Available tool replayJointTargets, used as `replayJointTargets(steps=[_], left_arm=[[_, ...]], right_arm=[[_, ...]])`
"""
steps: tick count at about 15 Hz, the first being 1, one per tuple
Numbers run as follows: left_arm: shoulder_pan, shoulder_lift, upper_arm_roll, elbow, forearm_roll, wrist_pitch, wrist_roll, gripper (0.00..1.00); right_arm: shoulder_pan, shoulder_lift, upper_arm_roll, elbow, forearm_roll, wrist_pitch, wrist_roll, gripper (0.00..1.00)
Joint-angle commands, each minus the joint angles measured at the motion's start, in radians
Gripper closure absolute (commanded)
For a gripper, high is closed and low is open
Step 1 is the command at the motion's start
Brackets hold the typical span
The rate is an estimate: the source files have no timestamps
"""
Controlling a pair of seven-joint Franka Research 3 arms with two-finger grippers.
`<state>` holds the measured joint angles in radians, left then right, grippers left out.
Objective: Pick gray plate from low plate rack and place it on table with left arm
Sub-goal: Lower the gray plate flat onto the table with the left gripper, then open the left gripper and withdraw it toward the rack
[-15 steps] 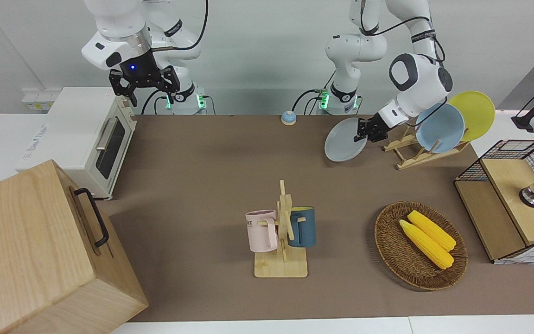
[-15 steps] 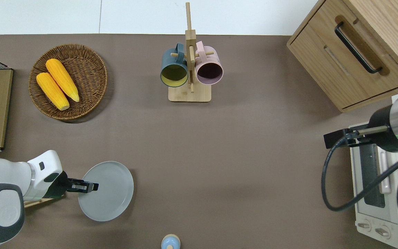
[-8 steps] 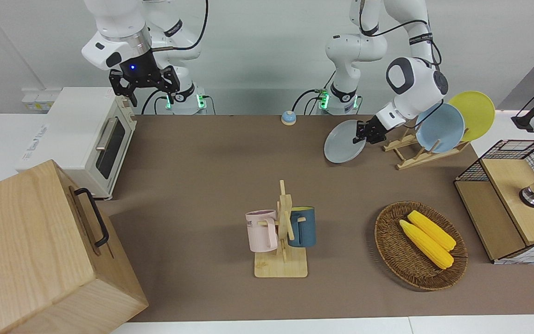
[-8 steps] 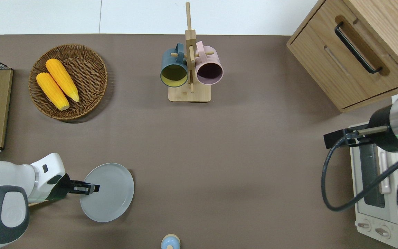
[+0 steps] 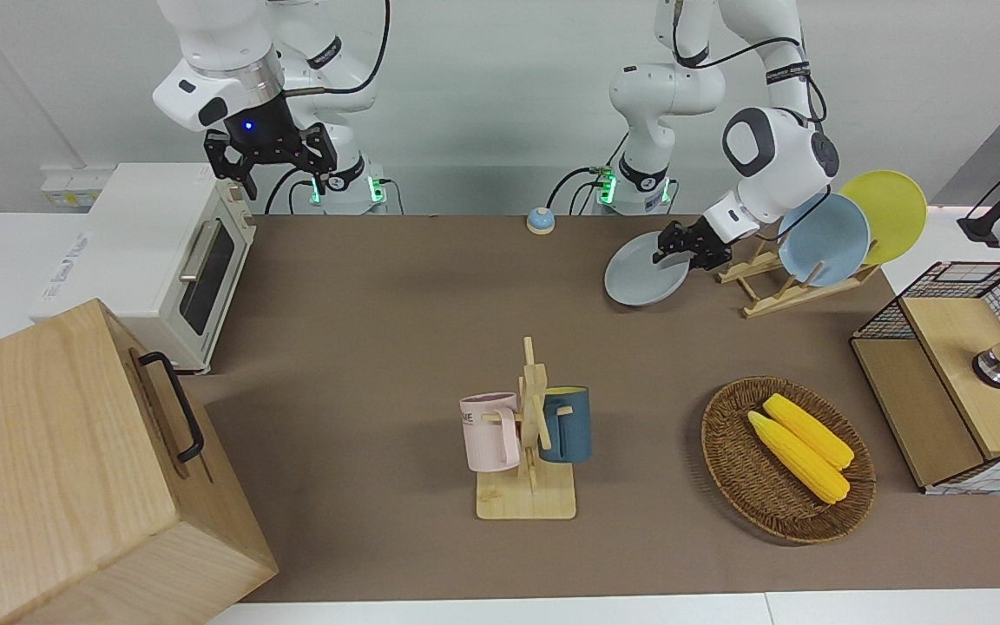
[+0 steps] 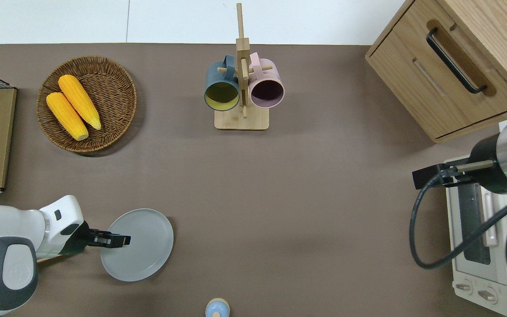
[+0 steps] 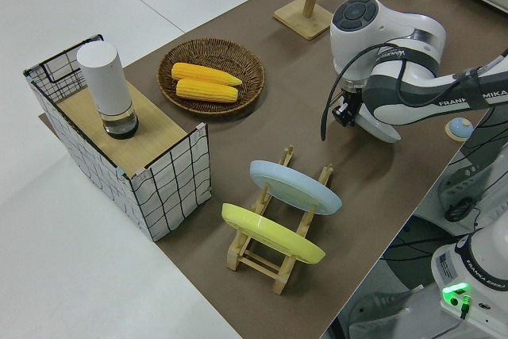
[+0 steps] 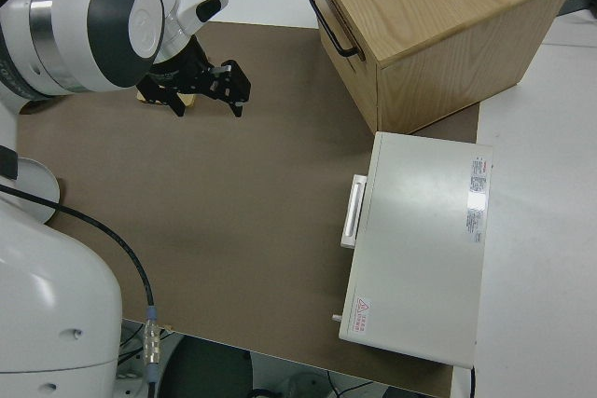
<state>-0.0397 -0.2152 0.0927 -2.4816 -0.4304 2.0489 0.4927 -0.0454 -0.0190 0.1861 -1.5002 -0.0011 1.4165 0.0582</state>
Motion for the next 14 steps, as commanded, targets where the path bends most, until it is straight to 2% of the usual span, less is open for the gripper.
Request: replayJointTargets(steps=[1, 7, 11, 14], left_arm=[[-0.011, -0.020, 0.007, -0.005, 0.051, 0.020, 0.006, 0.01], [0.001, -0.029, 0.012, 0.067, 0.099, -0.012, -0.009, 0.01], [0.008, -0.033, 0.022, 0.186, 0.139, -0.111, -0.025, 0.01], [0.003, -0.030, 0.021, 0.292, 0.190, -0.186, -0.112, 0.01]], right_arm=[[-0.010, -0.002, 0.006, 0.006, 0.010, -0.014, 0.000, 0.011], [-0.010, -0.002, 0.006, 0.006, 0.010, -0.014, 0.000, 0.011], [-0.010, -0.002, 0.006, 0.006, 0.010, -0.014, 0.000, 0.011], [-0.010, -0.002, 0.006, 0.006, 0.010, -0.014, 0.000, 0.013]])
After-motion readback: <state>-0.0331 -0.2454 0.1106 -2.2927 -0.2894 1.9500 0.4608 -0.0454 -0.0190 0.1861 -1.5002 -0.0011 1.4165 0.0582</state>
